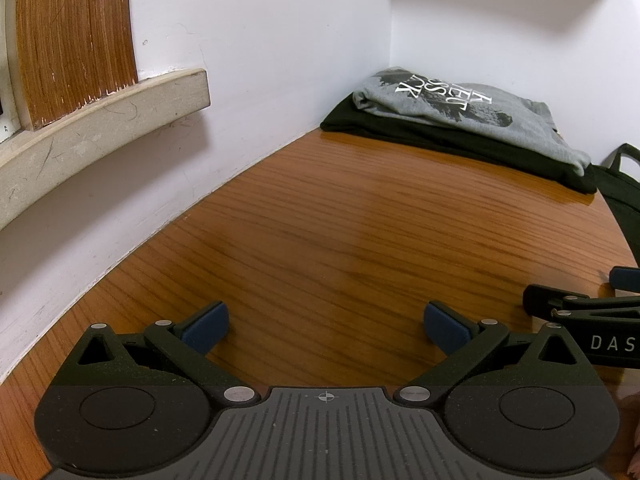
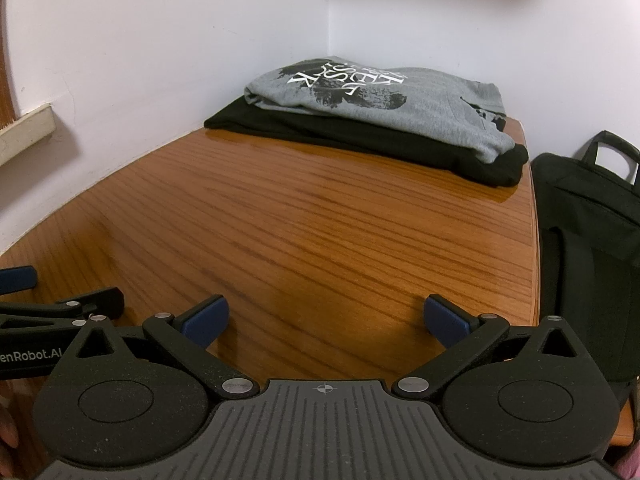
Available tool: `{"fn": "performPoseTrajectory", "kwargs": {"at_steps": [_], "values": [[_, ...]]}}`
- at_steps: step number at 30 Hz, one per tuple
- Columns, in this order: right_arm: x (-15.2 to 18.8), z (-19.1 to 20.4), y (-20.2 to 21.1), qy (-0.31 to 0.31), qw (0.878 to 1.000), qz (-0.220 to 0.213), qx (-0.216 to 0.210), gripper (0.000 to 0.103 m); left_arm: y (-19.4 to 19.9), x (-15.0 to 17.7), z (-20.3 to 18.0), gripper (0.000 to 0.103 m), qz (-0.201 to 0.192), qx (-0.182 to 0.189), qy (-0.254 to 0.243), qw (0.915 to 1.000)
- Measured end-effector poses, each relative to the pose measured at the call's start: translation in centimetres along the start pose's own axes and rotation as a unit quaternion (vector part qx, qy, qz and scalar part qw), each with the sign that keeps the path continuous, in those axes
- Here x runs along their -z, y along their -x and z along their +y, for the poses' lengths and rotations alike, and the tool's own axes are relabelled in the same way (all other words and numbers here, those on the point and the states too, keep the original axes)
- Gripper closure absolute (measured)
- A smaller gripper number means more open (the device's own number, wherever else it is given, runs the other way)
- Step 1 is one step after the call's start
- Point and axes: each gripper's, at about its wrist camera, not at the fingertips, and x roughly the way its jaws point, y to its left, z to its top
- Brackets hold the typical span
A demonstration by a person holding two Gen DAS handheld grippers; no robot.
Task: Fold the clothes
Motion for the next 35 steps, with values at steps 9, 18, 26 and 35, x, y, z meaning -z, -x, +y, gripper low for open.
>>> {"fn": "performPoseTrajectory", "kwargs": {"at_steps": [9, 18, 26, 35], "values": [[0.0, 0.01, 0.0, 0.0, 1.0, 0.0, 0.0, 0.0, 0.0, 0.01, -0.01, 0.0, 0.0, 0.0, 0.0, 1.0], [-0.01, 0.05, -0.01, 0.002, 1.0, 0.001, 0.0, 0.0, -0.02, 0.04, -0.01, 0.0, 0.0, 0.0, 0.0, 1.0], [0.06, 0.08, -0.02, 0.005, 1.0, 0.001, 0.0, 0.0, -0.02, 0.09, 0.02, 0.0, -0.001, 0.0, 0.0, 1.0], [0.08, 0.08, -0.02, 0.005, 1.0, 0.002, 0.0, 0.0, -0.02, 0.1, 0.02, 0.0, -0.001, 0.0, 0.0, 1.0]]}}
